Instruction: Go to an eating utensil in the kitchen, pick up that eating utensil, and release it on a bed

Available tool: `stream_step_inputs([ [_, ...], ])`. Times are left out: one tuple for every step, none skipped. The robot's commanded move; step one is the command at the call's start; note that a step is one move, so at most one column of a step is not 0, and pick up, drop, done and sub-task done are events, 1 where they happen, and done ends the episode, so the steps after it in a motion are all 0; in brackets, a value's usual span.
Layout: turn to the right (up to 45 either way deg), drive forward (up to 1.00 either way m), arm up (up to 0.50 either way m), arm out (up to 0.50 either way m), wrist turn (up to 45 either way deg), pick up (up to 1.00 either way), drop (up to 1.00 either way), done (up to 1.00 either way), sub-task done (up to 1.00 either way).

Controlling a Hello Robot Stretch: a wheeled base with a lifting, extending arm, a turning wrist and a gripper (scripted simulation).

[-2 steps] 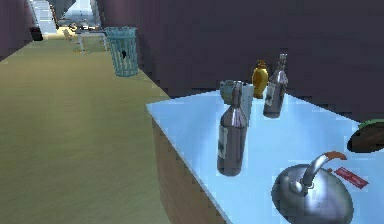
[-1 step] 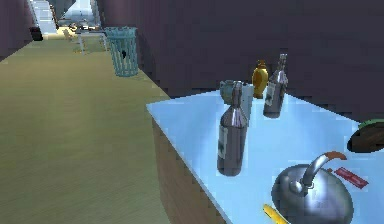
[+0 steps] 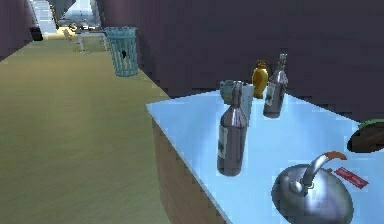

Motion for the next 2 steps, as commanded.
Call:
stream_step_inputs([
  [0.0, 0.0, 0.0, -0.12, 0.0, 0.0, 0.0, 0.0, 0.0],
  [-45.0, 0.0, 0.0, 0.0, 0.0, 0.0, 0.0, 0.0, 0.0],
])
